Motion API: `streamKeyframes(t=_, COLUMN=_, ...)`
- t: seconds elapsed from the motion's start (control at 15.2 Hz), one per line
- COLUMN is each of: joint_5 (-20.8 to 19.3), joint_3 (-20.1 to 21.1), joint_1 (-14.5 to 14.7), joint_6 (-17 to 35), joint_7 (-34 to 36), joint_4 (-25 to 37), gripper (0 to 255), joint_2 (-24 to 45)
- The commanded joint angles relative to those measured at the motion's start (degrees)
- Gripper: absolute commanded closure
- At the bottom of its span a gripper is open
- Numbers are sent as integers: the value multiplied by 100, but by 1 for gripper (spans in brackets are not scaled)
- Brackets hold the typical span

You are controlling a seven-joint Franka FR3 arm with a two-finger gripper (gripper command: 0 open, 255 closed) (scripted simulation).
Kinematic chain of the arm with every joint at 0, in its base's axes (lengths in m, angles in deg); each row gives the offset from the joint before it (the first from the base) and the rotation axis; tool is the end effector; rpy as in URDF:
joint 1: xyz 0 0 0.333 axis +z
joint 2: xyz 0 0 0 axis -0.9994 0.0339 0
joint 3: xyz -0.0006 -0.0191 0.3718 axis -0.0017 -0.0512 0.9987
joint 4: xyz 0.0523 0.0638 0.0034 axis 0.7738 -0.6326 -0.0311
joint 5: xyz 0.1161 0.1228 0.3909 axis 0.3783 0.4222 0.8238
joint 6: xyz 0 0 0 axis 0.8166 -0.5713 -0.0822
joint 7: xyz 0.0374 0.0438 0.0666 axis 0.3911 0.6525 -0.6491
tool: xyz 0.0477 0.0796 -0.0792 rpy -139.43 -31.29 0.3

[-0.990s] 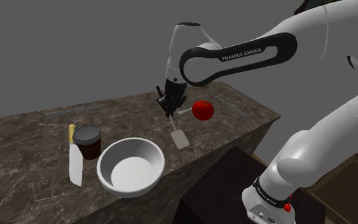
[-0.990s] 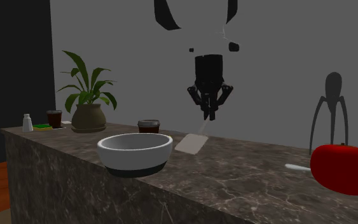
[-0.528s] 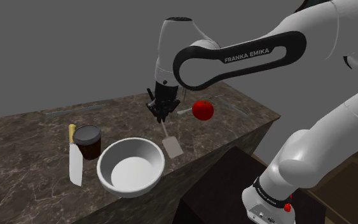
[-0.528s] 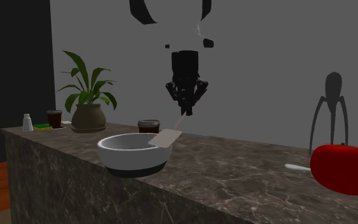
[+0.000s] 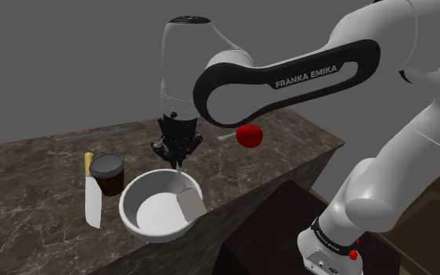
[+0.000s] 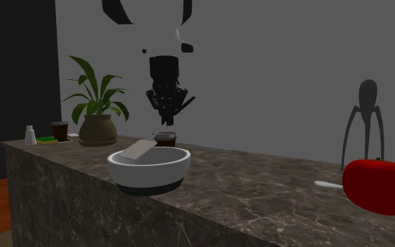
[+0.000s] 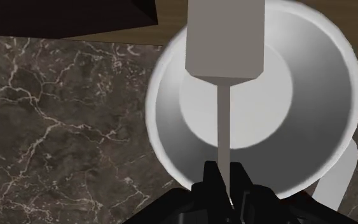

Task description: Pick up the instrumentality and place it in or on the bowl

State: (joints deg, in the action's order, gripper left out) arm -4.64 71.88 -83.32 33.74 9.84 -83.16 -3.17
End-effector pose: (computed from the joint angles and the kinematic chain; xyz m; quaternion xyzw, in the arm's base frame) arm 0.4252 0.3587 0.4913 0.9943 -0.1014 0.0331 0.0035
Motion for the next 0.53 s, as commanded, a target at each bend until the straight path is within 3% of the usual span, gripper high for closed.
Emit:
streamKeyframes(t=0.0, joint_5=-176, joint_3=189, joint_1=97, joint_6=-110, joint_7=381, joint_4=331, gripper=255, joint_2=277)
streamKeyframes(t=0.13, joint_5=-329, joint_3=329, joint_1=197, joint_6=-182, joint_7=684, joint_4=568, gripper=255, joint_2=500)
streamKeyframes(t=0.46, joint_5=-434, joint_3=337, joint_1=213, joint_6=187, joint_7=773, joint_4=302, gripper=255, joint_2=634)
